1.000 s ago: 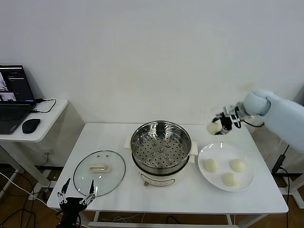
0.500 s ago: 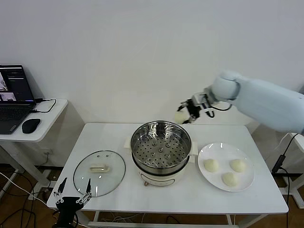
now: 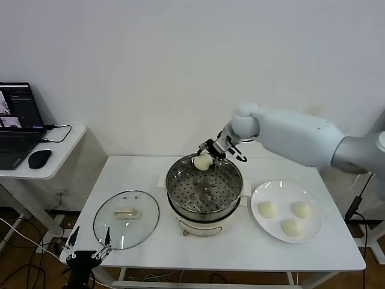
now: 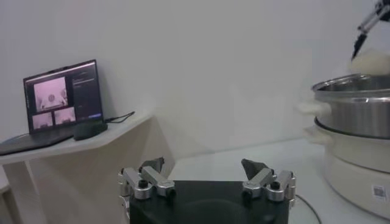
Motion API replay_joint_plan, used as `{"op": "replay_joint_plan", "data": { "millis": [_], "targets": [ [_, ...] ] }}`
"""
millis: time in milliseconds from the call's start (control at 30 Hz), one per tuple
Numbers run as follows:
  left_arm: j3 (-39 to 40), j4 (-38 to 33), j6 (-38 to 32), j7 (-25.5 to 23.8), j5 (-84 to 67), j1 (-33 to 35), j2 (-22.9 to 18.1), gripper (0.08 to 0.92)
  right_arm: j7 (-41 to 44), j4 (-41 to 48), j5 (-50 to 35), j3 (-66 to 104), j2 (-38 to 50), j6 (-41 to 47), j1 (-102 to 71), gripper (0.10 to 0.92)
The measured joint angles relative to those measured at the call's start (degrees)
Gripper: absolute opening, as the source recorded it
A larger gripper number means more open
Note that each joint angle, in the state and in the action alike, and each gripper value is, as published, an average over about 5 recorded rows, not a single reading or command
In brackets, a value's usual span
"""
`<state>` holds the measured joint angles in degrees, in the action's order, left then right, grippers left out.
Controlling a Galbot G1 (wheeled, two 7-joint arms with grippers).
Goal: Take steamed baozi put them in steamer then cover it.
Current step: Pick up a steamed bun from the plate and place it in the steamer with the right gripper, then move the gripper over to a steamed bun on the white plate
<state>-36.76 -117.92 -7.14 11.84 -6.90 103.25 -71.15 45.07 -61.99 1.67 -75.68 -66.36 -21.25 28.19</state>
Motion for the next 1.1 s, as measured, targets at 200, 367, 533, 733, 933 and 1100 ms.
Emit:
{"op": "replay_joint_plan", "data": {
  "millis": [200,367,533,733,933,1100],
  "targets": [
    [0.00,0.02,0.05,-0.02,0.01,-0.26,-0.13,0.823,-1.70,2.47,6.04,0.99,-1.61,-3.90,-2.45,0.611],
    [0.00,-0.01,0.05,-0.03,0.05,-0.27,-0.37,0.823,-2.93,4.17,9.97,1.73,-2.73,-6.35,-3.80,0.621],
    [-0.01,-0.35,0.04,0.01,0.12,-0.04,-0.77,0.823,-3.94,5.28,12.78,2.43,-3.49,-8.03,-4.65,0.691],
    [-0.16,-0.71,0.02,0.03,0.13,0.34,-0.89,0.823,-3.82,4.79,12.81,2.49,-3.12,-8.02,-3.94,0.812],
    [-0.24,-1.46,0.12,0.02,-0.05,0.50,-0.61,0.823,-0.24,-0.05,6.10,1.44,0.03,-2.09,-0.06,0.822],
    [-0.39,-1.66,0.30,-0.02,-0.52,0.09,-0.10,0.823,3.75,-6.50,-0.72,0.86,5.22,6.80,4.07,0.823]
  ]
}}
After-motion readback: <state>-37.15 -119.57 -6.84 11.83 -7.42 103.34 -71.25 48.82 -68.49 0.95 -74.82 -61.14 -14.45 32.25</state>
